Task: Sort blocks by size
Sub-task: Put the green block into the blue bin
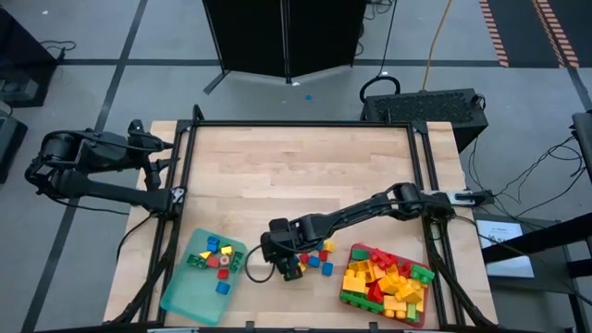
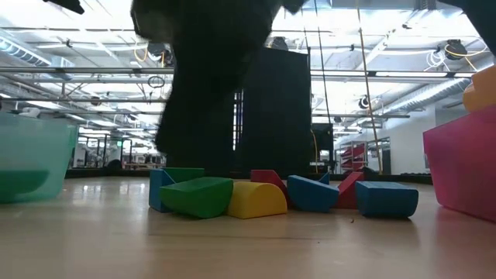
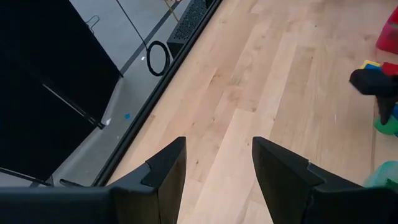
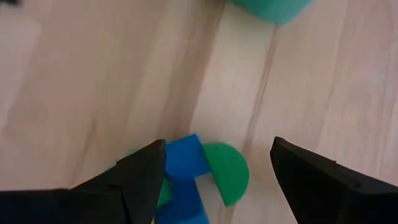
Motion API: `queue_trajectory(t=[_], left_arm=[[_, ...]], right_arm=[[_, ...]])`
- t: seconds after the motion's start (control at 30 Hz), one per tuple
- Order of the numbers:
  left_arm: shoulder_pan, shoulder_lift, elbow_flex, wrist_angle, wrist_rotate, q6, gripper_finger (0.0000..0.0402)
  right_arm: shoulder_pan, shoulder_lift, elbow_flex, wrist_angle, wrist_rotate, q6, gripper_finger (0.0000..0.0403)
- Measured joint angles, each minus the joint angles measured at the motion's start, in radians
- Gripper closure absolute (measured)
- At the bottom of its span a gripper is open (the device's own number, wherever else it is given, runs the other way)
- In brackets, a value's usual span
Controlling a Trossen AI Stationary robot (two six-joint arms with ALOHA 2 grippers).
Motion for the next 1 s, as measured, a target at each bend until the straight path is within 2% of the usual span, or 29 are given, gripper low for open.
queue_trajectory(t=[0.2,0.37,0.57,0.73,0.77,1.0], left_arm=[[0.0,0.0,0.0,0.0,0.0,0.0,0.0214],[0.0,0.0,0.0,0.0,0.0,0.0,0.0214],[0.0,0.0,0.0,0.0,0.0,0.0,0.0214],[0.0,0.0,0.0,0.0,0.0,0.0,0.0214],[0.0,0.0,0.0,0.0,0.0,0.0,0.0214],[0.0,0.0,0.0,0.0,0.0,0.0,0.0214]], right_arm=[[-0.012,0.0,-0.066,0.034,0.004,0.008,0.0124],[-0.024,0.0,-0.116,0.089,0.008,0.009,0.0155],[-0.032,0.0,-0.133,0.127,0.008,0.007,0.0229],[-0.04,0.0,-0.133,0.132,0.003,0.044,0.0326],[-0.043,0.0,-0.133,0.132,0.003,0.051,0.0334],[-0.058,0.0,-0.093,0.122,-0.001,0.116,0.0333]])
